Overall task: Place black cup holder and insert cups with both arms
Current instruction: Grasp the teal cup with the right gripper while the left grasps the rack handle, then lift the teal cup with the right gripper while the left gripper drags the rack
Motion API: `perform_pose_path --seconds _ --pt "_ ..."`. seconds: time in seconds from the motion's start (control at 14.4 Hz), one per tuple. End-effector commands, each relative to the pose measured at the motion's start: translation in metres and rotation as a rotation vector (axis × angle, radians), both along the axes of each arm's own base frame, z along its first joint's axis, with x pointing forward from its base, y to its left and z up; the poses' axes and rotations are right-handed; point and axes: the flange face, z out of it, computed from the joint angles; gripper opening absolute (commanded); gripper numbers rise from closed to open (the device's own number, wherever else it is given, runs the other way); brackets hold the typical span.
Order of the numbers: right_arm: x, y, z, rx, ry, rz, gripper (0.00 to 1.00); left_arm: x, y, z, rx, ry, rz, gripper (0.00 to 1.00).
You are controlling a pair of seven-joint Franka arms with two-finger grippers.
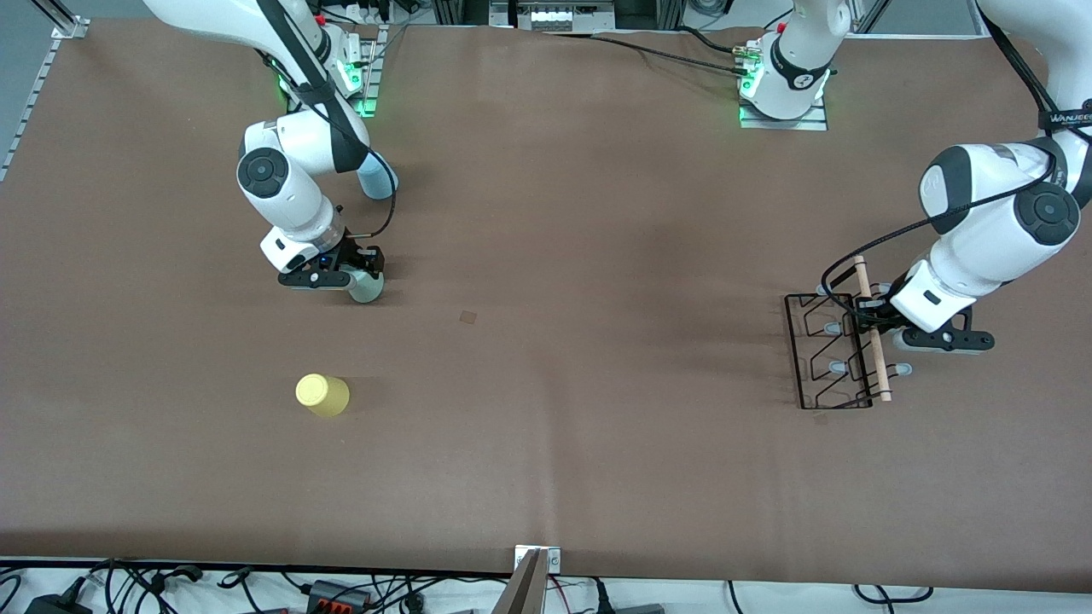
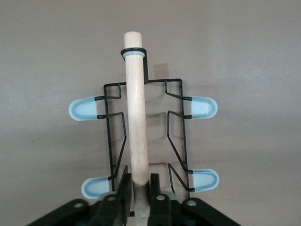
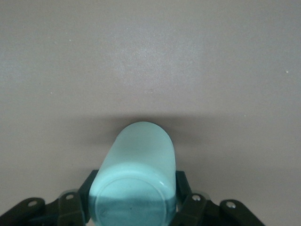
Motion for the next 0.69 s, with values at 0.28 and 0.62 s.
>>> perform_pose_path --seconds 0.28,0.62 --pt "-0.002 -0.004 0.026 -0.007 0.024 -0.007 0.18 0.003 0.003 0.03 0.017 -0.021 -0.022 0.04" --pt "0.002 -0.008 0.064 -0.009 0.026 -0.009 0.18 0.019 -0.022 0.104 0.017 0.128 -0.054 0.01"
